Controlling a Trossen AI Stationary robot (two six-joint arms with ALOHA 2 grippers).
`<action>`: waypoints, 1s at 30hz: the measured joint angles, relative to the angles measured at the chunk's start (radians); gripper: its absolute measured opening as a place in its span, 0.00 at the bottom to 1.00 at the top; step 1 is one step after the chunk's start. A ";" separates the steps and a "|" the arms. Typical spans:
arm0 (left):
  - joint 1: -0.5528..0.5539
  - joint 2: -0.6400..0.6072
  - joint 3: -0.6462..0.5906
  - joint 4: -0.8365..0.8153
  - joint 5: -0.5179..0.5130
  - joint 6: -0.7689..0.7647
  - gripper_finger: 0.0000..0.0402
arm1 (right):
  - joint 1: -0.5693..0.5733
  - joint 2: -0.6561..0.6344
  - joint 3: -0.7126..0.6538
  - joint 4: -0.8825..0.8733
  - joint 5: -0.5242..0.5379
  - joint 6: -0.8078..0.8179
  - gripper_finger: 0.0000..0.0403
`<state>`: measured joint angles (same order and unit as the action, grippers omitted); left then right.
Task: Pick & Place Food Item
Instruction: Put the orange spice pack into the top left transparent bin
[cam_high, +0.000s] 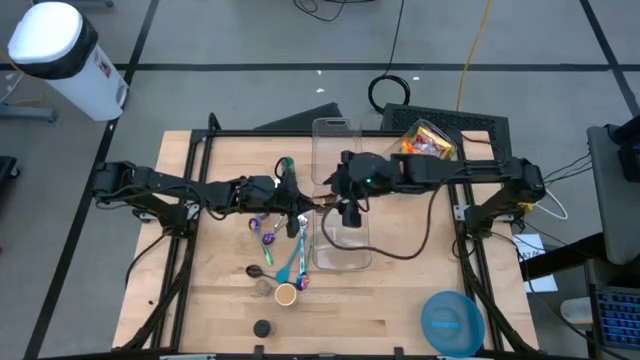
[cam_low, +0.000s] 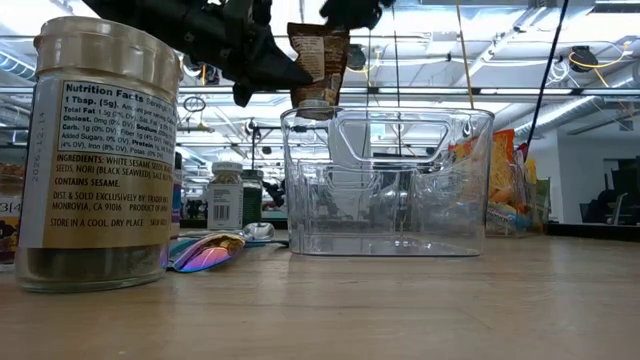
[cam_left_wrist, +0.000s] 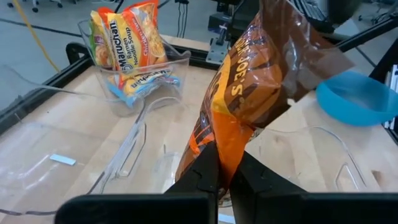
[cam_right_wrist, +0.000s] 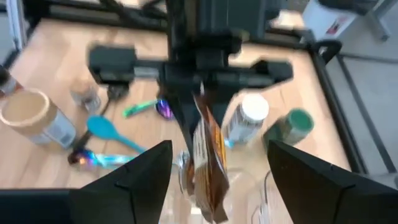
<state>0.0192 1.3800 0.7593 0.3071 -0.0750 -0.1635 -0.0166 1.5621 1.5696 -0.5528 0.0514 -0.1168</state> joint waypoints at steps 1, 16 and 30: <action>0.000 0.000 0.000 0.000 0.000 0.000 0.03 | -0.005 0.011 0.000 -0.006 -0.006 0.000 0.62; 0.000 0.001 0.000 -0.005 -0.008 -0.005 0.03 | -0.029 0.048 0.000 -0.026 -0.009 -0.027 0.17; 0.004 -0.188 0.001 -0.145 -0.091 0.003 0.49 | -0.069 0.015 -0.001 -0.137 -0.079 -0.053 0.00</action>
<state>0.0227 1.1919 0.7601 0.1621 -0.1661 -0.1602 -0.0860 1.5767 1.5688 -0.6898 -0.0274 -0.1696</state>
